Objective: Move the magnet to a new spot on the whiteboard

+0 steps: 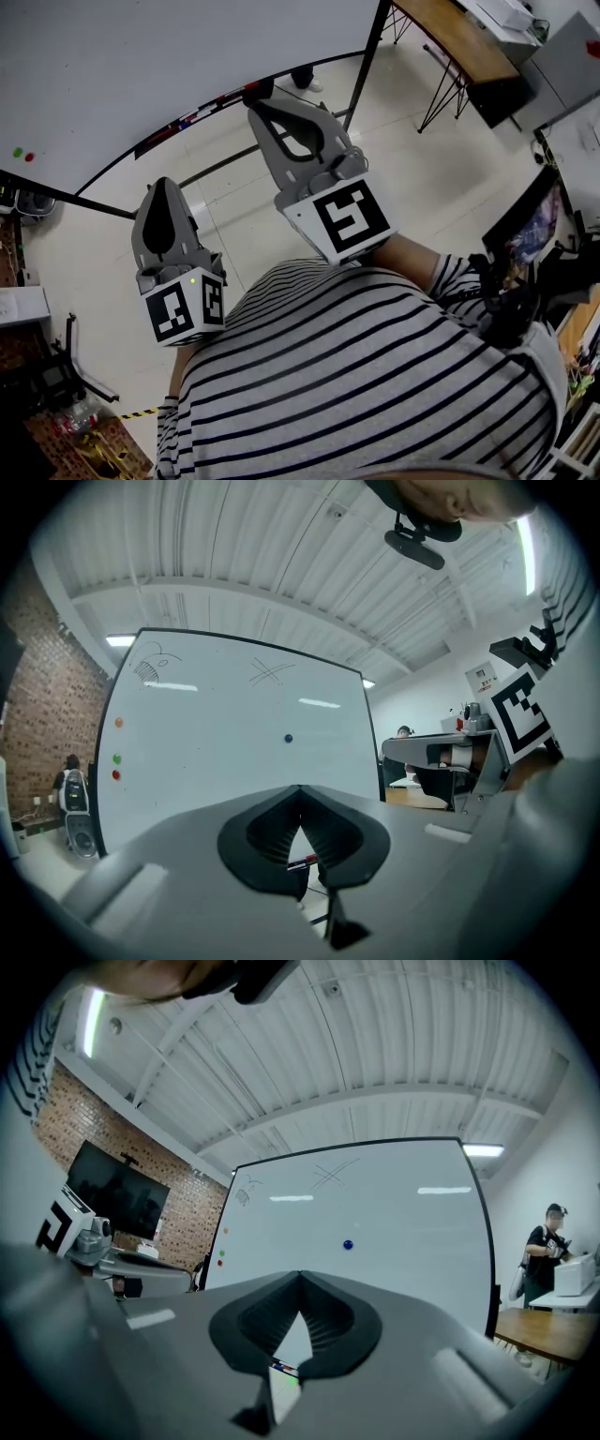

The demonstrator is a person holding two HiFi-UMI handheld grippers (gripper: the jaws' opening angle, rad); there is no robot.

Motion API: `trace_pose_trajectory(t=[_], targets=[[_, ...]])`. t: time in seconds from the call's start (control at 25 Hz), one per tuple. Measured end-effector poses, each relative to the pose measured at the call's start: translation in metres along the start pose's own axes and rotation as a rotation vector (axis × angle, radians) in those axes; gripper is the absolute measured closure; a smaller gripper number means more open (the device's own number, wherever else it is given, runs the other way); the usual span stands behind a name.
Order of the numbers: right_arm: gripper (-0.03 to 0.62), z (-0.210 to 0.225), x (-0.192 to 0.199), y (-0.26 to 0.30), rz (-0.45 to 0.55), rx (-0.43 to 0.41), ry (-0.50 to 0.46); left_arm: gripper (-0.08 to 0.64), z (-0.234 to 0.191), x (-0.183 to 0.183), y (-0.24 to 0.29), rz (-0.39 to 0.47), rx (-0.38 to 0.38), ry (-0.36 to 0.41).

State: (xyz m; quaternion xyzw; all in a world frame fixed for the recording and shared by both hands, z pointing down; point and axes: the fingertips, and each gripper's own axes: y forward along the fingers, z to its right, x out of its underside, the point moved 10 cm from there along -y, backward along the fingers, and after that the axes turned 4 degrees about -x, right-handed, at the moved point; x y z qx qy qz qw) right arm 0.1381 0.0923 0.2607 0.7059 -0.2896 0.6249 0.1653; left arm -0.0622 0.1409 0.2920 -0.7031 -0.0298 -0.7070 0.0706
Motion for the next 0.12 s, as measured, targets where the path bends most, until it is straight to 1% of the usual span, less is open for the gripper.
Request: trace_pose_trajectory(t=[0.12], targets=[[0.595,-0.0030,-0.0013,0.0047,-0.001,-0.005,-0.005,0.545,-0.0033,-0.0002,0.0008,-0.003,0.004,-0.002]])
